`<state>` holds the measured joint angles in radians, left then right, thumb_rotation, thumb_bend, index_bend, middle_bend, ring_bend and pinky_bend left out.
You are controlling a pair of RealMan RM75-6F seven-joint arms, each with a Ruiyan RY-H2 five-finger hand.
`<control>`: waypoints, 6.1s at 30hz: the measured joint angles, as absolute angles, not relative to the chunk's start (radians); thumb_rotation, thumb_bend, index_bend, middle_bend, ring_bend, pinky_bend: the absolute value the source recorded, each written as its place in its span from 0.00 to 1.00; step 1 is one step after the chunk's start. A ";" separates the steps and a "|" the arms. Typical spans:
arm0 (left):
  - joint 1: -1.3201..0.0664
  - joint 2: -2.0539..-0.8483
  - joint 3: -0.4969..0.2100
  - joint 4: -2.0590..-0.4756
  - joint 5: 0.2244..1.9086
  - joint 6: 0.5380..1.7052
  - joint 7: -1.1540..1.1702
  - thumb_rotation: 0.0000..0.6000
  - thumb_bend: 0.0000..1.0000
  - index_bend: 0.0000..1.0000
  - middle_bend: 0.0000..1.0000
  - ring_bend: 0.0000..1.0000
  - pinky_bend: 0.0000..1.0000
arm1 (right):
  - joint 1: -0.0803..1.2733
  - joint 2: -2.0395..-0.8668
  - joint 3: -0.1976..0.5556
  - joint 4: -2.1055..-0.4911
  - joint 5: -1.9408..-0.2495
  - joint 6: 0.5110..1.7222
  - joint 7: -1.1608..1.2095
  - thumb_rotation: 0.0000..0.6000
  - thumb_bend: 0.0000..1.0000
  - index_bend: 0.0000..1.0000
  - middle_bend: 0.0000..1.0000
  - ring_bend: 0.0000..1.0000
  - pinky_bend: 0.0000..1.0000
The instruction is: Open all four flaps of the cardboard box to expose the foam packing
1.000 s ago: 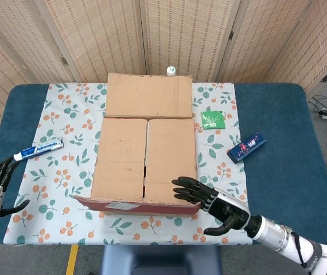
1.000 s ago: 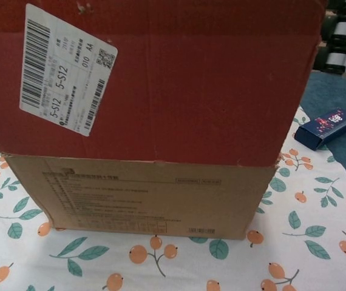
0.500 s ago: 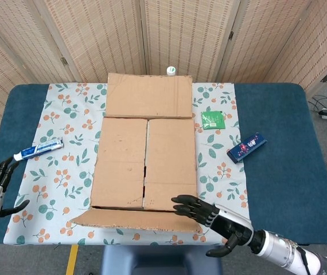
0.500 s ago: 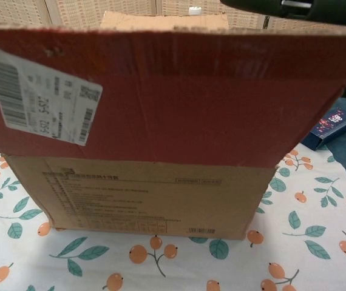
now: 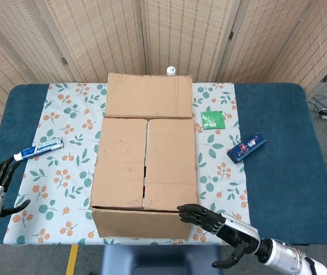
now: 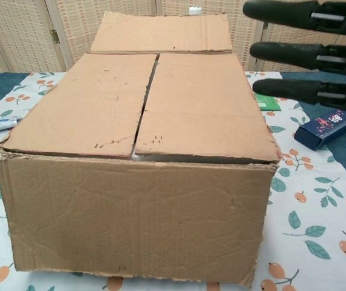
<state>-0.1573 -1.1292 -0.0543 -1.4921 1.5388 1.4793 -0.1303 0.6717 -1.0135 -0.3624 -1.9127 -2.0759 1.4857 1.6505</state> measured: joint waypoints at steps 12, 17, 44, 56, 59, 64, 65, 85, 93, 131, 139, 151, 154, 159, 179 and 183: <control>-0.154 -1.123 -0.054 -1.487 1.536 1.482 -0.155 1.00 0.21 0.00 0.00 0.00 0.00 | 0.671 -1.023 -0.218 -1.905 -1.840 1.360 1.164 1.00 0.25 0.00 0.00 0.00 0.00; -0.152 -1.122 -0.052 -1.483 1.536 1.482 -0.168 1.00 0.21 0.00 0.00 0.00 0.00 | 0.666 -1.060 -0.147 -1.845 -1.771 1.321 0.888 1.00 0.25 0.01 0.00 0.00 0.00; -0.155 -1.113 -0.060 -1.472 1.513 1.460 -0.243 1.00 0.10 0.00 0.00 0.00 0.00 | 1.005 -1.147 0.213 -1.762 -1.473 0.800 -0.062 0.42 0.54 0.50 0.16 0.10 0.00; -0.147 -1.098 -0.060 -1.466 1.510 1.469 -0.285 1.00 0.10 0.00 0.00 0.00 0.00 | 1.118 -1.302 0.228 -1.650 -1.418 0.720 -0.227 0.42 0.54 0.50 0.29 0.37 0.24; -0.143 -1.095 -0.061 -1.464 1.510 1.476 -0.296 1.00 0.10 0.00 0.00 0.00 0.00 | 1.134 -1.312 0.234 -1.638 -1.399 0.706 -0.238 0.42 0.54 0.50 0.30 0.39 0.25; -0.138 -1.090 -0.062 -1.461 1.513 1.485 -0.313 1.00 0.10 0.00 0.00 0.00 0.00 | 1.158 -1.326 0.237 -1.627 -1.390 0.689 -0.251 0.42 0.54 0.50 0.33 0.40 0.25; -0.138 -1.089 -0.063 -1.461 1.514 1.486 -0.315 1.00 0.10 0.00 0.00 0.00 0.00 | 1.161 -1.327 0.235 -1.625 -1.394 0.686 -0.250 0.42 0.54 0.50 0.34 0.40 0.25; -0.135 -1.089 -0.061 -1.459 1.516 1.484 -0.319 1.00 0.10 0.00 0.00 0.00 0.00 | 1.188 -1.334 0.182 -1.579 -1.428 0.656 -0.289 0.42 0.54 0.50 0.37 0.42 0.24; -0.133 -1.089 -0.059 -1.456 1.518 1.485 -0.324 1.00 0.10 0.00 0.00 0.00 0.00 | 1.191 -1.333 0.174 -1.579 -1.420 0.655 -0.309 0.42 0.54 0.50 0.37 0.41 0.24; -0.141 -1.098 -0.057 -1.464 1.524 1.475 -0.288 1.00 0.10 0.00 0.00 0.00 0.00 | 1.107 -1.116 0.163 -1.787 -1.378 0.757 -0.398 0.42 0.54 0.51 0.37 0.40 0.22; -0.148 -1.101 -0.058 -1.467 1.524 1.467 -0.276 1.00 0.10 0.00 0.00 0.00 0.00 | 1.046 -1.026 0.158 -1.857 -1.399 0.817 -0.399 0.42 0.54 0.51 0.37 0.40 0.22; -0.156 -1.113 -0.054 -1.470 1.524 1.452 -0.248 1.00 0.10 0.00 0.00 0.00 0.00 | 0.923 -0.881 0.148 -1.953 -1.500 0.947 -0.337 0.42 0.54 0.52 0.37 0.39 0.22; -0.157 -1.115 -0.054 -1.470 1.522 1.449 -0.242 1.00 0.10 0.00 0.00 0.00 0.00 | 0.898 -0.856 0.147 -1.961 -1.526 0.972 -0.312 0.42 0.54 0.52 0.37 0.38 0.22; -0.161 -1.118 -0.055 -1.469 1.515 1.439 -0.236 1.00 0.10 0.00 0.00 0.00 0.00 | 0.855 -0.818 0.147 -1.973 -1.576 1.020 -0.274 0.42 0.54 0.52 0.38 0.38 0.22; -0.177 -1.134 -0.055 -1.463 1.500 1.407 -0.207 1.00 0.10 0.00 0.00 0.00 0.00 | 0.634 -0.693 0.101 -1.991 -1.759 1.237 -0.218 0.41 0.54 0.52 0.38 0.37 0.22; -0.177 -1.135 -0.054 -1.463 1.500 1.408 -0.205 1.00 0.10 0.00 0.00 0.00 0.00 | 0.590 -0.681 0.089 -1.983 -1.779 1.272 -0.212 0.42 0.54 0.52 0.38 0.38 0.22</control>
<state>-0.1772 -1.1349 -0.0538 -1.4633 1.5002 1.4075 -0.2047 0.5898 -0.6810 0.0889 -1.9829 -1.7787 1.2720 -0.2121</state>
